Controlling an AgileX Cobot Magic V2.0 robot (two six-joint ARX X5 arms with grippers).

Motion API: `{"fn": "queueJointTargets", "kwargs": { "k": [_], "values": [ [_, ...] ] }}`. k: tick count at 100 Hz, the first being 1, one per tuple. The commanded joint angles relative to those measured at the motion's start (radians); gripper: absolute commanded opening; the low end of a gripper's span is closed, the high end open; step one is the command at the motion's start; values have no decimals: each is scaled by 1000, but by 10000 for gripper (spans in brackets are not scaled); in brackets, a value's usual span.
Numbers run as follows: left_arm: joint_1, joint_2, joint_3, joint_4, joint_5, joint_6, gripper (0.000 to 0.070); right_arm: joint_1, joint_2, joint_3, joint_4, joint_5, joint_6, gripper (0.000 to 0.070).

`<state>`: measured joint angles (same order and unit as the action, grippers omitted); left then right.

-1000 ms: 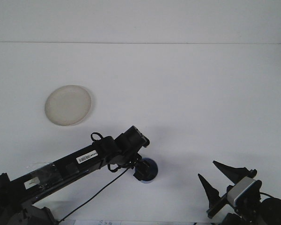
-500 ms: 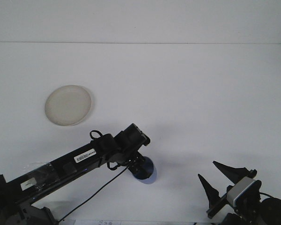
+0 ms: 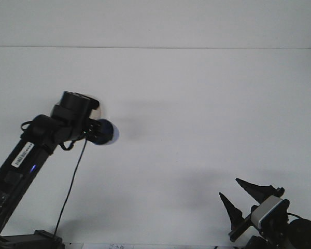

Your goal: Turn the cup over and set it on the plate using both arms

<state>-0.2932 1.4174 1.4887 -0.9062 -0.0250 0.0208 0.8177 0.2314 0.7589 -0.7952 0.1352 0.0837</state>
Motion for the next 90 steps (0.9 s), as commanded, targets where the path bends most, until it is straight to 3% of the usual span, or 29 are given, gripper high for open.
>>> {"fn": "queueJointTargets", "kwargs": {
  "k": [1,27,70,75,85,90],
  "values": [
    [89,34,24,47,-5,14,11,8,5,4,9,4,7,425],
    [311,200,39,149,-5,13,11,8,5,4,9,4,23,425],
    [354,407,76,192,-6,21,23,8,5,4,8,4,51,425],
    [354,409,76,200,-6,20,81,8,5,4,8,4,51,425],
    [354,409,80,202,-6,19,335,8,5,4,8,4,51,425],
    [354,409,89,190,-6,16,418,8,5,4,8,4,51,425]
  ]
}}
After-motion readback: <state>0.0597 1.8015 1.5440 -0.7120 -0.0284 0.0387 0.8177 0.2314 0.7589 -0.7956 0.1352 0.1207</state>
